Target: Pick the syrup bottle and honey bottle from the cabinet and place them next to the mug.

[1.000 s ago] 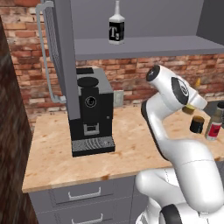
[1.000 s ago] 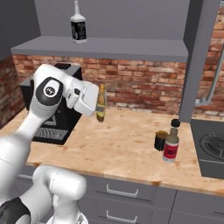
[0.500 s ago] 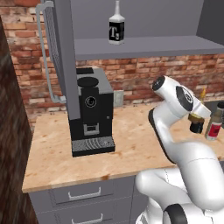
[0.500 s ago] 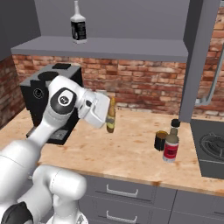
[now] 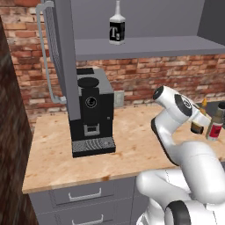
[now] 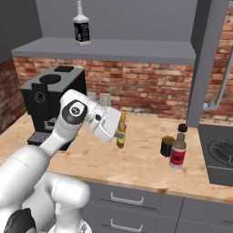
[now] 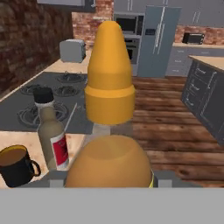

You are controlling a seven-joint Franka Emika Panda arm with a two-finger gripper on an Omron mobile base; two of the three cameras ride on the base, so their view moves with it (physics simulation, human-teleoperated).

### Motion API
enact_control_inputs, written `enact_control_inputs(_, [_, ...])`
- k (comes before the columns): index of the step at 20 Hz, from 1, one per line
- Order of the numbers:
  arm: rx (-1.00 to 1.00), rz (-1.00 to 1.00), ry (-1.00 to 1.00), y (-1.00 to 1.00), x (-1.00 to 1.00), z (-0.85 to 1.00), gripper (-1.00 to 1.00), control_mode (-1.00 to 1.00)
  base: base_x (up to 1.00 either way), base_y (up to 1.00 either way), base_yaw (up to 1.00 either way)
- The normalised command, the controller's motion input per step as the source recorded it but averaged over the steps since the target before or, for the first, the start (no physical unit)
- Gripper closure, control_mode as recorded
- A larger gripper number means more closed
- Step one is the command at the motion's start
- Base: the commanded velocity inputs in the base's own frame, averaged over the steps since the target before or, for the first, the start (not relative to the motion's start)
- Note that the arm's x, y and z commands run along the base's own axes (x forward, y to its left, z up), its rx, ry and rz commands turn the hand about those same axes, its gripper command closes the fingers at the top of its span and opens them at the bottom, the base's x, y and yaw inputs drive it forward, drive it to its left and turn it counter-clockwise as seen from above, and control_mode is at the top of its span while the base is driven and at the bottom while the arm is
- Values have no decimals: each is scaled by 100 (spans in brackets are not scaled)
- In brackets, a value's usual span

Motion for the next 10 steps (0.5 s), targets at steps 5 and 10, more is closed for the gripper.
enact_control_inputs(5, [-11,-9,18,-31,46,0,100,-100,0,0,0])
enact_control_inputs(10, [-6,-9,16,-34,42,-2,100,-100,0,0,0])
